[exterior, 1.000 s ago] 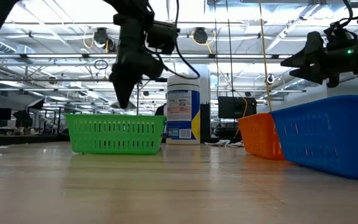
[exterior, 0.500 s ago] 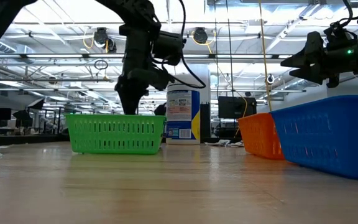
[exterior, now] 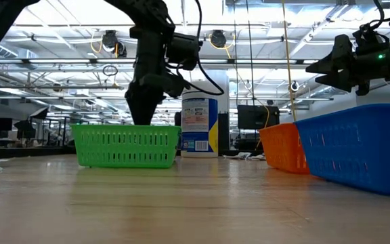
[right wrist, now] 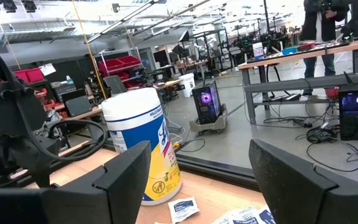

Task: Pick & Place First Aid Supplies
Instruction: Put the black pad into the black bin

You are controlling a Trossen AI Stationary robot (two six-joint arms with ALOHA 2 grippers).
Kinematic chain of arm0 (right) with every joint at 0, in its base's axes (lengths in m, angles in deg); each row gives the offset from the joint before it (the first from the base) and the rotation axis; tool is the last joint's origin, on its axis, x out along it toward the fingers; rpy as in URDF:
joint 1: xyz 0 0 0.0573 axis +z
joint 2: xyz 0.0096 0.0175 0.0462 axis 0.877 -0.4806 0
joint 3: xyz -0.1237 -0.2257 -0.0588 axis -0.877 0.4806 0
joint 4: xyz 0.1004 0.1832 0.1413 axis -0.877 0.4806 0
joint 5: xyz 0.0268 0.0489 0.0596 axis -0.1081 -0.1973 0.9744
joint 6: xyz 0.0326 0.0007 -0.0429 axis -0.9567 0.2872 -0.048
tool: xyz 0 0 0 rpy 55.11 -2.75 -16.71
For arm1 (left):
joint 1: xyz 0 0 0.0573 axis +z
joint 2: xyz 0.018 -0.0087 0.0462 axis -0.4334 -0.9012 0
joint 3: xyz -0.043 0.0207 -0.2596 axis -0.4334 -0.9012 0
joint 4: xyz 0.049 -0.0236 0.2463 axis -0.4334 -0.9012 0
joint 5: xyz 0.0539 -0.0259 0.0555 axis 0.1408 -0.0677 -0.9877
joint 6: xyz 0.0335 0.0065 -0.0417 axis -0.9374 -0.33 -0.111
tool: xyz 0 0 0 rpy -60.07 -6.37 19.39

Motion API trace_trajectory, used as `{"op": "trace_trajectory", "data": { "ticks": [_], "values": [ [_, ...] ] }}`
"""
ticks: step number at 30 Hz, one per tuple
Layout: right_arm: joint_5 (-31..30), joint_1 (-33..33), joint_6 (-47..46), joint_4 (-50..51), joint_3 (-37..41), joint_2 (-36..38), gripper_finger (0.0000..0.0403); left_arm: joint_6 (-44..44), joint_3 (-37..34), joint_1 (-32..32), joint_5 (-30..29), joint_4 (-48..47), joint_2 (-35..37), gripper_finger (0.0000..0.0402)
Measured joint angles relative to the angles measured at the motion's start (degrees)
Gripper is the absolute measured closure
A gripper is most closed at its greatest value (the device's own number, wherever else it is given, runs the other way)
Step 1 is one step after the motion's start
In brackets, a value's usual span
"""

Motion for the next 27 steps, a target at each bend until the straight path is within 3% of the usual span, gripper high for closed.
{"op": "trace_trajectory", "data": {
  "ticks": [7, 15, 27],
  "values": [
    [0.0, 0.0, 0.0, 0.0, 0.0, 0.0, 0.0136, 8.0, 0.0, 0.7, 0.2, -3.9, 1.9, 0.0117],
    [0.0, 0.0, 0.0, 0.0, 0.0, 0.0, 0.0135, 12.8, -2.8, 0.7, 3.2, -5.3, 7.9, 0.0108],
    [0.0, 0.0, 0.0, -0.1, 0.0, 0.0, 0.0136, 17.7, -21.8, -6.9, 7.6, 0.2, 22.7, 0.0101]
  ]
}}
